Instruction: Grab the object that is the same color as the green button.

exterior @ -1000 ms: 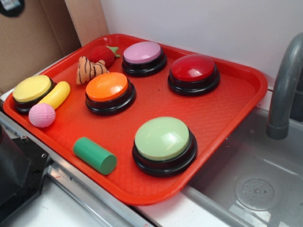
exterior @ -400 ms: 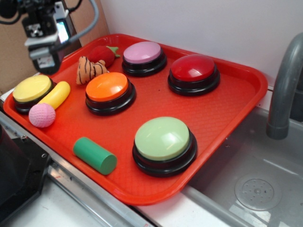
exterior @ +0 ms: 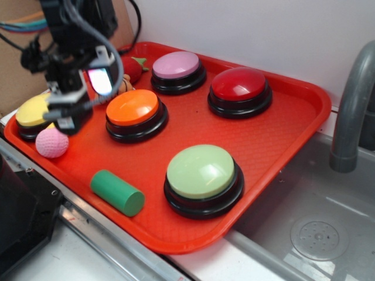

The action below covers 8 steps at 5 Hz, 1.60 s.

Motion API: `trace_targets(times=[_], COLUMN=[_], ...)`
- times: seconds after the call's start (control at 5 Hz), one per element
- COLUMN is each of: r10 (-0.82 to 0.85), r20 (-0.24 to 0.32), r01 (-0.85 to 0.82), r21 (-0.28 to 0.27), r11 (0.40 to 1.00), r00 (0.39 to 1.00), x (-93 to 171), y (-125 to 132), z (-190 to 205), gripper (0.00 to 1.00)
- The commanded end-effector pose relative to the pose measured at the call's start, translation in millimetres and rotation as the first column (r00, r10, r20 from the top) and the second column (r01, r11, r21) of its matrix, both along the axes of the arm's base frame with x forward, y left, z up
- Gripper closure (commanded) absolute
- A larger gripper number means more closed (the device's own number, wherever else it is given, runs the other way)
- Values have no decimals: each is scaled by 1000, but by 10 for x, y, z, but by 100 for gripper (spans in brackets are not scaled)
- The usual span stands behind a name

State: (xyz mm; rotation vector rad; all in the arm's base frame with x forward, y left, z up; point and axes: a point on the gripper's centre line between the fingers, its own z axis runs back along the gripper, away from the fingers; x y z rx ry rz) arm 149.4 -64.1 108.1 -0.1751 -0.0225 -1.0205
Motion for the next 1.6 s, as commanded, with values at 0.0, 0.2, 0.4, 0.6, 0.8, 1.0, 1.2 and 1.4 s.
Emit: trace_targets(times=[0.0,0.2,0.4,0.6,0.8,1.0,1.2,1.4], r10=[-198,-266,-308,-355,-338,-351,-360,-315], r20=[10,3,5,22,15,17,20,1], r01=[198,266,308,356,338,351,360,315], r21=[-6,-36,-18,-57,-55,-42,-38,-22], r11=[980,963,951,933,939,935,932,949], r00=[980,964,951,935,941,936,933,949], x=[-25,-31,-27,-28,19,70,117,166], y=[-8,-37,-130,-206,-215,-266,-298,-226], z=[-463,-739,-846,-887,-924,-923,-903,-906], gripper=[0,0,0,0,0,100,100,100])
